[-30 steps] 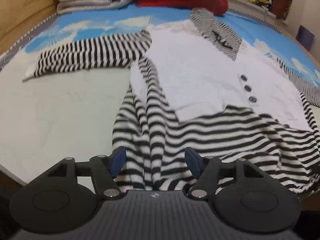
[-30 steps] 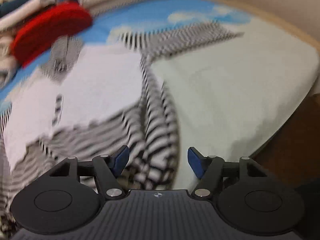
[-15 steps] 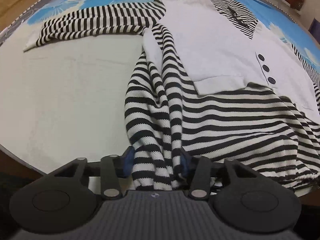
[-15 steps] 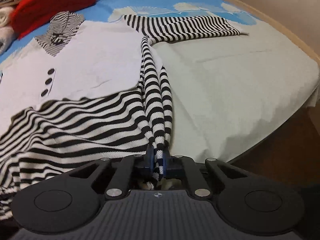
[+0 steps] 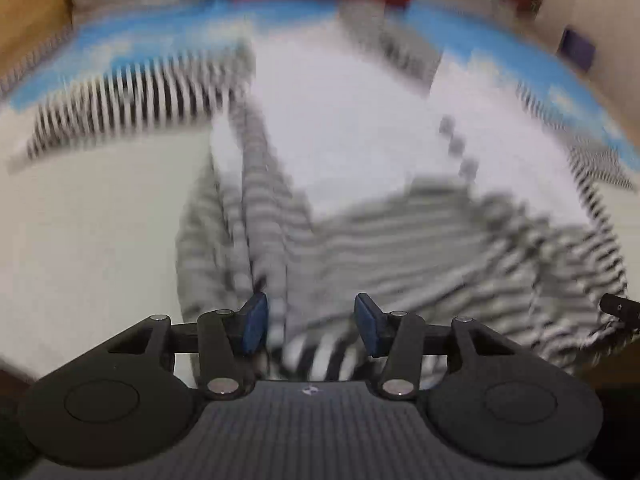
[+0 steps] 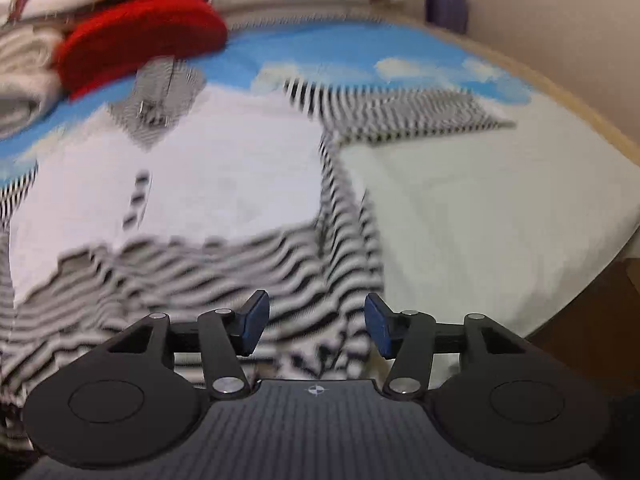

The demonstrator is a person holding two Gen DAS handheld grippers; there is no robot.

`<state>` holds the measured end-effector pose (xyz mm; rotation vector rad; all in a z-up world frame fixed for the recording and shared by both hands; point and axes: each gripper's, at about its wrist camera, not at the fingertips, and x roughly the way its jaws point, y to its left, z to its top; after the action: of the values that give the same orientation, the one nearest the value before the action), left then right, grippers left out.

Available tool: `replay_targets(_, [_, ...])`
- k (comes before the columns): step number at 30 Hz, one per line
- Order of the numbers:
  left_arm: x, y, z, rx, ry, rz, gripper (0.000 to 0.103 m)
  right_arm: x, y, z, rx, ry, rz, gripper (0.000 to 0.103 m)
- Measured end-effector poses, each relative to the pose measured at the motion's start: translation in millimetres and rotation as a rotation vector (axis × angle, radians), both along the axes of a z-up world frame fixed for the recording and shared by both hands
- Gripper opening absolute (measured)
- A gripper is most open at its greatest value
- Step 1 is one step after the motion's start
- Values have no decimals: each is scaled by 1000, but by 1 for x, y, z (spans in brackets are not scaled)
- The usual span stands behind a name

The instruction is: Fold small clothes

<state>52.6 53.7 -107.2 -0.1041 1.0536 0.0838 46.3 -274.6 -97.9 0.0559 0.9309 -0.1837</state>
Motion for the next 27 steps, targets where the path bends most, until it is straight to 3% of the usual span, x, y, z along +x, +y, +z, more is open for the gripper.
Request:
replay_targets(1, [2, 2, -11, -2, 64, 15, 53, 2, 2, -8, -36, 57, 2, 55])
replay_targets(3, [3, 3, -12, 0, 65, 22, 53, 2, 1, -17, -50, 112, -5, 59])
replay_targets(7, [2, -7, 5, 46, -24, -16, 54, 0, 0, 0, -43, 17, -27, 58])
replay_targets(9, [4, -7, 1, 62, 10, -20, 55, 1, 2, 5, -65, -16, -12, 59])
replay_targets(11, [3, 3, -12, 19, 84, 11, 55, 5, 2, -3, -85, 39, -10, 60])
replay_targets(13, [3, 4, -8, 9, 67, 32, 55, 5, 0, -14, -81, 97, -27, 60])
replay_targets(16, [0, -1, 10, 43, -27, 13, 60, 1, 1, -2, -77, 27, -35, 60])
replay_targets(18, [-2, -4, 23, 53, -97, 8, 70, -3, 10, 12, -121, -54, -4, 62])
replay_targets(21, [-1, -7, 41, 71, -179, 17, 73, -11, 20, 34, -134, -164, 23, 62])
replay_targets(23, [-2, -7, 51, 83, -229, 24, 79, -10, 22, 53, -124, -228, 43, 63])
replay_targets(27, [-8, -8, 70, 102, -318, 31, 80, -4, 30, 103, -96, -375, 107, 71])
